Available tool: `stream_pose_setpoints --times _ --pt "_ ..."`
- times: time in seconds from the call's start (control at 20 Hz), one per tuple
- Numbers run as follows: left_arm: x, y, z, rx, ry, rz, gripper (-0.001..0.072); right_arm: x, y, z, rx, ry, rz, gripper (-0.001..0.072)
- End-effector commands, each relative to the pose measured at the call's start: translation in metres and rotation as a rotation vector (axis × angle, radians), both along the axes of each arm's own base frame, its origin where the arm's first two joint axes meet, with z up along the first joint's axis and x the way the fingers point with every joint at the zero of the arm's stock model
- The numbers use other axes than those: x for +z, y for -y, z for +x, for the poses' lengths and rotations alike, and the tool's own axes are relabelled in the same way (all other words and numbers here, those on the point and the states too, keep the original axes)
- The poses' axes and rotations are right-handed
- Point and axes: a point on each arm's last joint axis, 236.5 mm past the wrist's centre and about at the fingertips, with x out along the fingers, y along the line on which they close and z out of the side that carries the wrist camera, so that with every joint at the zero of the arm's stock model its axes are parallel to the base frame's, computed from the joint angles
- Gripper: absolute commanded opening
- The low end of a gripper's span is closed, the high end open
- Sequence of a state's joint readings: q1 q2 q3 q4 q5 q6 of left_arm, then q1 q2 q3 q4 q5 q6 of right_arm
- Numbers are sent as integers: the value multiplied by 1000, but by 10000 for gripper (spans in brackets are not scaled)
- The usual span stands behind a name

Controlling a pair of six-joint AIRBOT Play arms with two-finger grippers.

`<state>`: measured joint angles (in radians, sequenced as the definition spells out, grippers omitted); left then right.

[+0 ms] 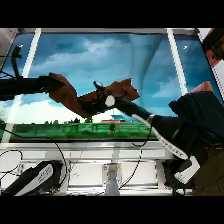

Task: Fold the clothes and pants, and hang the long-sleeved shirts on hangers.

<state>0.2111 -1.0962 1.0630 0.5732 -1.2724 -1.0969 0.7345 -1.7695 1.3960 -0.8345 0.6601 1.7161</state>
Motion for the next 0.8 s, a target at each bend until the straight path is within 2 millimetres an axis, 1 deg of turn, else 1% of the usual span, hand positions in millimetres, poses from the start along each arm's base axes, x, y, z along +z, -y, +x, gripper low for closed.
stream_pose_setpoints --times 0.0,0.1,0.2,0.25,0.35,0.45,0.55,0.6,0.75 --pt "-19 29 20 -10 -3 -4 18 30 57 35 -46 0 -17 13" --pt "-20 60 33 -9 10 -55 18 63 96 66 -111 86 -24 13" --pt "-22 92 46 12 31 -101 18 97 136 91 -169 187 -45 13" --pt "-22 108 50 4 64 -104 18 112 154 99 -194 229 -58 13" --pt "-14 145 54 -26 167 -114 18 136 181 108 -230 291 -77 14" --pt "-9 169 59 6 240 -102 17 154 199 111 -250 338 -94 14" --pt "-10 188 62 50 284 -76 17 165 207 111 -256 372 -107 14" --pt "-12 199 62 67 305 -61 17 167 208 111 -255 377 -109 14" --pt "-31 228 56 85 319 -25 17 166 207 109 -251 372 -111 14"
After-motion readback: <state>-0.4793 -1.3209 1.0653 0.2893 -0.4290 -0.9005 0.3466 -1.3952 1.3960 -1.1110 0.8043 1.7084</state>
